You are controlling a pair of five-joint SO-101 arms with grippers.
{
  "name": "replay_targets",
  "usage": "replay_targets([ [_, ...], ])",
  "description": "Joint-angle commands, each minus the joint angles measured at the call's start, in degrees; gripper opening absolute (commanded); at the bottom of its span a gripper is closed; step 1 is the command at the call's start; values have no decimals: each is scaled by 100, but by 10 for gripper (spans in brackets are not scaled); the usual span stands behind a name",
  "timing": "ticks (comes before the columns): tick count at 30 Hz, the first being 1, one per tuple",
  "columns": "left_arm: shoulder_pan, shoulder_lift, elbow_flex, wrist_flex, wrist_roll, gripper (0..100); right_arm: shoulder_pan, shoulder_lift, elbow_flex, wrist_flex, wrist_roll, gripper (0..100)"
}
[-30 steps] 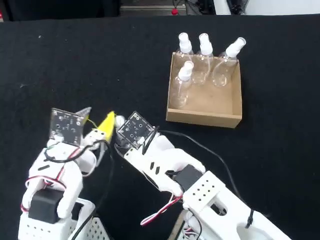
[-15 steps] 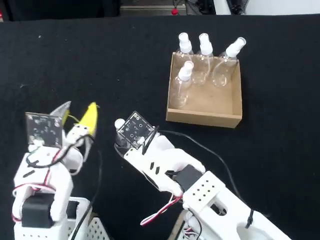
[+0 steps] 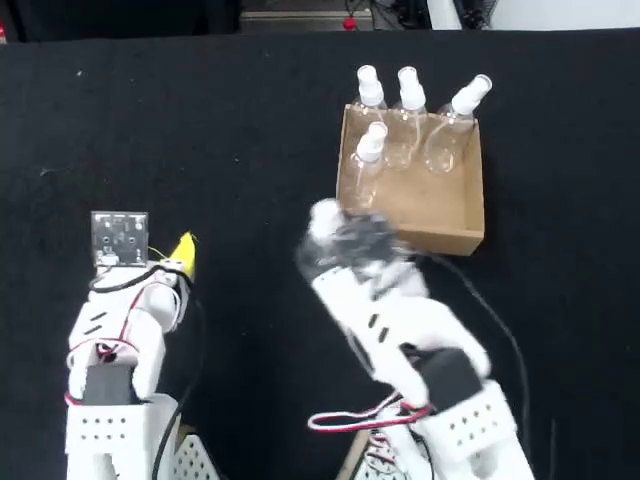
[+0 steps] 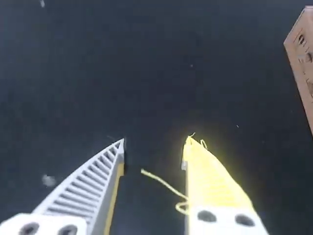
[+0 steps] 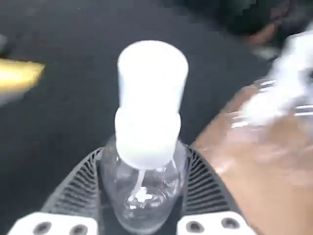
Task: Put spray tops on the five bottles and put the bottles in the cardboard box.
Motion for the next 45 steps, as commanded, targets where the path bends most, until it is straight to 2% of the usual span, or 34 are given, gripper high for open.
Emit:
replay_targets([
  [1,268,-53,365,-545,229,191,993,-426,-567,18,-44,11],
  [5,286,-53,620,-800,237,191,1899,-400,-716,-79,-44,10],
  [12,338,-53,1112,-1442,237,191,2646,752,-708,-1196,-53,10],
  [20,664,-53,1130,-1336,229,191,2708,2862,-699,-2980,-993,10],
  [45,664,-53,1130,-1319,220,191,2593,6334,-743,-6620,-1002,11],
])
